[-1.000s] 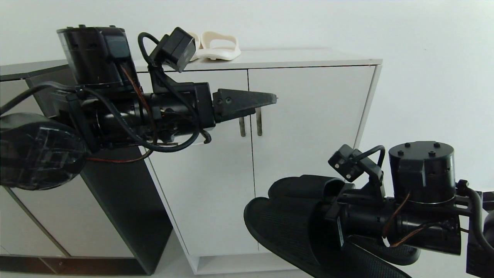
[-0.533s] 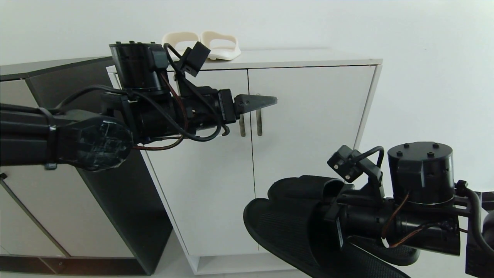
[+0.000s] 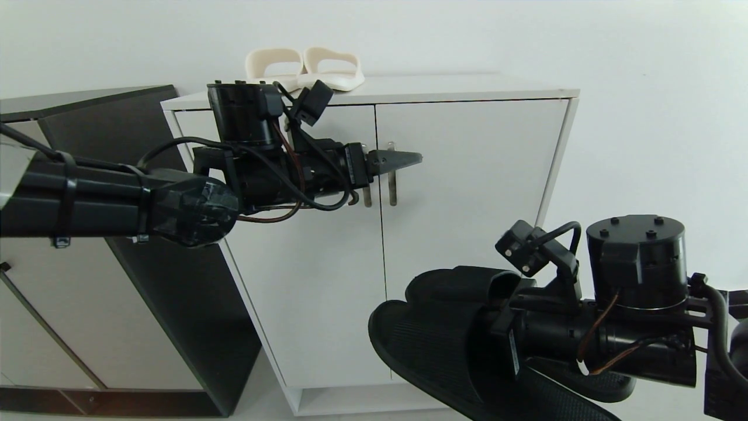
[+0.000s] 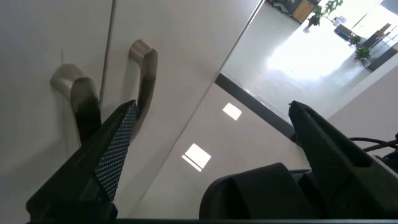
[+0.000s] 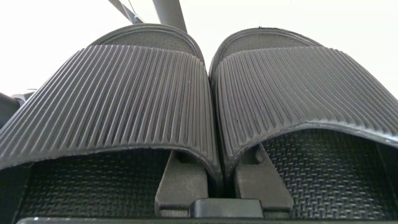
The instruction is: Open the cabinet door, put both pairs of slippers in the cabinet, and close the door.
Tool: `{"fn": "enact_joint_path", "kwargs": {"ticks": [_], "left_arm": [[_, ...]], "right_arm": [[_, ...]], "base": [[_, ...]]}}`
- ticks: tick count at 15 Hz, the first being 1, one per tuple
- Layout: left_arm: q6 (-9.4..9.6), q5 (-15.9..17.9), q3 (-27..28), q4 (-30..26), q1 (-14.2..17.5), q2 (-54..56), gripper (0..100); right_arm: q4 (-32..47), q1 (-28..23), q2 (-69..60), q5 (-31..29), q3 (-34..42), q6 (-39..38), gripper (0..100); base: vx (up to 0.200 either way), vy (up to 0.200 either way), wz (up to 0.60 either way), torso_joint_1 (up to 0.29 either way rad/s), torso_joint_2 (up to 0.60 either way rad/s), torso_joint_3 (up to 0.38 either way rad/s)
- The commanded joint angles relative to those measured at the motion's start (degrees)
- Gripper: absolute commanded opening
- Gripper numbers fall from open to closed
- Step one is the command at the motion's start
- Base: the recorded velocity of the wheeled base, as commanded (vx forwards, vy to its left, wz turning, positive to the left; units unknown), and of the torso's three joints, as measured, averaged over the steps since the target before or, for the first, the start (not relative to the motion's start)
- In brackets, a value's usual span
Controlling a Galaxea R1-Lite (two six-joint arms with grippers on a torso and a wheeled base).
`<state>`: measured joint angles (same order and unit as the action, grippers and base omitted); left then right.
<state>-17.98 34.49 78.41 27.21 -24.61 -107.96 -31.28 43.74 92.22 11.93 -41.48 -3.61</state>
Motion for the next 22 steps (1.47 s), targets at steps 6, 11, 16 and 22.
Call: {"fn": "enact_joint_path", "kwargs": {"ticks": [6,11,16,22], "left_arm": [[-0.04,-0.5,1.7,0.0,-0.1,-3.0,100],[-0.04,-0.5,1.9,0.0,-0.3,-2.9,0],[0.23,-0.6,-6.0,0.5,-4.4,5.3,0],[3.83,-5.6,-11.2,0.7,-6.8,8.5,0]], "right_arm": [[0.0,0.0,0.2,0.0,0.0,0.0,0],[0.0,0.5,-0.2,0.4,0.7,0.2,0],[0.2,0.7,-4.0,7.1,4.0,4.4,0],[0.6,0.8,-4.9,6.5,3.8,4.3,0]], "base": [[0.000,0.000,0.00,0.000,0.00,0.000],[0.000,0.000,0.00,0.000,0.00,0.000],[0.000,0.000,0.00,0.000,0.00,0.000],[0.000,0.000,0.00,0.000,0.00,0.000]]}}
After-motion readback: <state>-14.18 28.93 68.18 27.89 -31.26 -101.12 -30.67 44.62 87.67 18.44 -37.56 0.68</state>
